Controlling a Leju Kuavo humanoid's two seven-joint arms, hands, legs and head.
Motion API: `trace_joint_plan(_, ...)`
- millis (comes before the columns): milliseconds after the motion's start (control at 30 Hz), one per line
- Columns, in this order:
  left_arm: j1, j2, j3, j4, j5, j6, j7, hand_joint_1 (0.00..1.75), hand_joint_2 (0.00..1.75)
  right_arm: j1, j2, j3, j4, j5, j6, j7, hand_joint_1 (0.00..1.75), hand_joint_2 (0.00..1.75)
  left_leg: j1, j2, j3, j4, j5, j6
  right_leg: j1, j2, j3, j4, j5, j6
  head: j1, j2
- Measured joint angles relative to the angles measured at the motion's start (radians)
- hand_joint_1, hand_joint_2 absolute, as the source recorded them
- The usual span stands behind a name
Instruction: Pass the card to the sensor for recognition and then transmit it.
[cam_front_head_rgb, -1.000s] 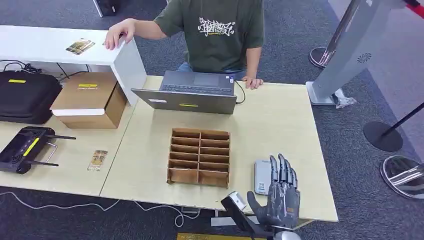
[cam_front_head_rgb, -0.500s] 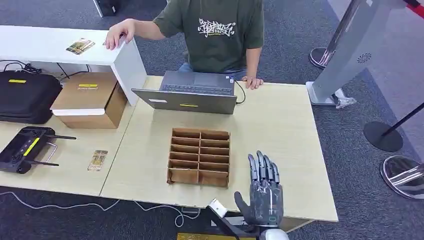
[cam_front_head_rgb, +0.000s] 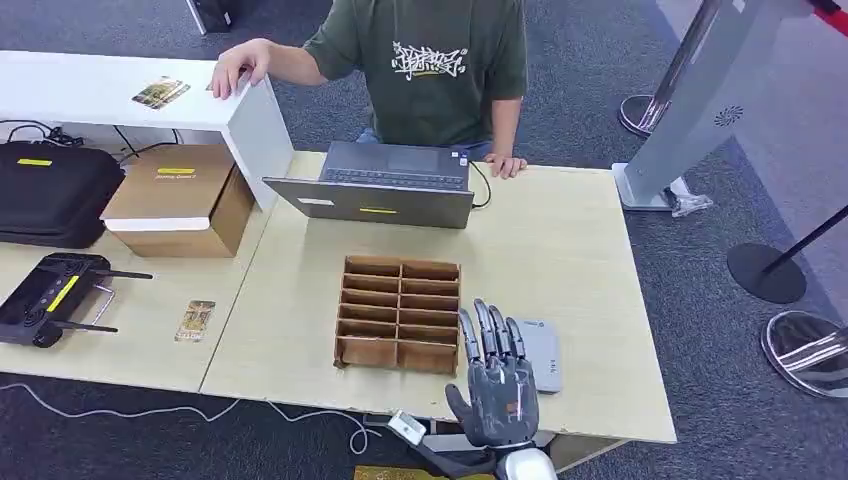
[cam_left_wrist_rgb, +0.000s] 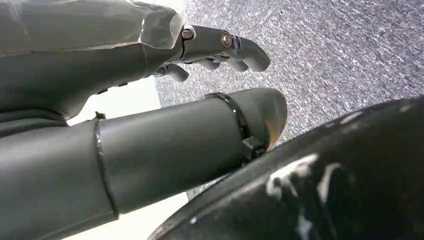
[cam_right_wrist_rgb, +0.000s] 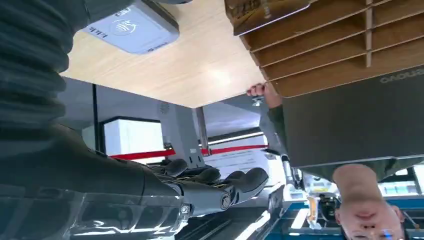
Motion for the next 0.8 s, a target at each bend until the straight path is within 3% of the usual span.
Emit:
trace_joint_plan(433, -0.001, 0.000, 0.008, 0.000, 0.000, 0.003, -0.006, 0.00, 0.00, -0.072, 0.018, 0.030, 0.061, -0.003, -0.006, -0.081, 0.00, 1.75, 0.000, 0.000, 0.000, 0.000, 0.000, 0.000, 0.000, 0.000, 0.000, 0.000, 0.000, 0.000, 0.000, 0.000)
trace_joint_plan(800, -0.002, 0.000, 0.000, 0.000, 0.000, 0.016, -0.008, 0.00, 0.00, -0.142, 0.052, 0.047, 0.110, -0.010, -0.004, -0.094, 0.00, 1.75, 0.000, 0.000, 0.000, 0.000, 0.000, 0.000, 0.000, 0.000, 0.000, 0.000, 0.000, 0.000, 0.000, 0.000)
